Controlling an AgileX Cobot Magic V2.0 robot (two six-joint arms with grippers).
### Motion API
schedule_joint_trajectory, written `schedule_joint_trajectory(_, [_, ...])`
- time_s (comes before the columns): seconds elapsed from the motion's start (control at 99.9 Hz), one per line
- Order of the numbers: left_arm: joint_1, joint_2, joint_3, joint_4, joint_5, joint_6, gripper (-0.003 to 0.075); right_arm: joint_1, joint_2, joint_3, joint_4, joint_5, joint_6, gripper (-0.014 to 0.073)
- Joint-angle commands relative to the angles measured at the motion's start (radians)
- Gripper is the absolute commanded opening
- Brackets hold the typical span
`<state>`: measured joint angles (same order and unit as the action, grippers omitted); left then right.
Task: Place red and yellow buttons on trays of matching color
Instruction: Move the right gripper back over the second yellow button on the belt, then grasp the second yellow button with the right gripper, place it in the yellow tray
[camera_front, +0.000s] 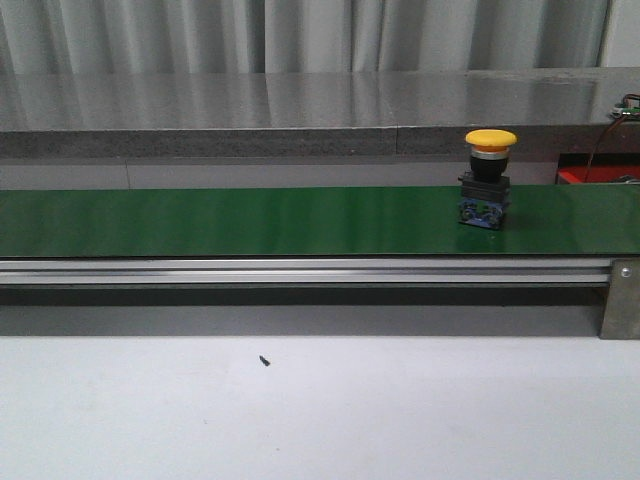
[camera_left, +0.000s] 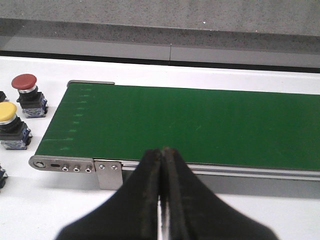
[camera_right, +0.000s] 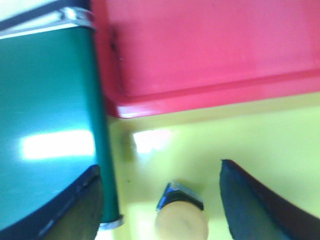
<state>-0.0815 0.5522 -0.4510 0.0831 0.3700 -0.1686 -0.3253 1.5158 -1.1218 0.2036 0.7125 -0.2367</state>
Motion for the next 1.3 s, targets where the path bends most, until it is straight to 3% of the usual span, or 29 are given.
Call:
schedule_joint_trajectory(0.0, [-0.006,0.002,-0.030,-0.007,-0.083,-0.006,-0.0020,0.040,-0.093,-0.028,0.037,-0.010,-0.061,0.0503])
schedule_joint_trajectory(0.2, [-0.006,0.002,-0.030,-0.007,-0.083,-0.006,-0.0020,0.183,-0.128,-0.036,0.099,0.029,-0.213,0.0521])
schedule_joint_trajectory(0.47, [-0.006,0.002,-0.030,-0.007,-0.083,-0.006,-0.0020,0.325,-0.114,-0.046,0.107,0.011,-0.293,0.0570])
schedule_joint_trajectory(1.111, [-0.006,0.002,-0.030,-0.007,-0.083,-0.006,-0.0020,0.359,0.190,-0.259,0.046,0.142,-0.249,0.0561])
schedule_joint_trajectory(1.181, [-0.006,0.002,-0.030,-0.007,-0.083,-0.006,-0.0020,0.359,0.208,-0.269,0.009,0.171,-0.208,0.0527])
schedule_joint_trajectory(1.291, [-0.006,0.002,-0.030,-0.007,-0.083,-0.006,-0.0019,0.359,0.214,-0.273,-0.049,0.195,-0.159,0.0363])
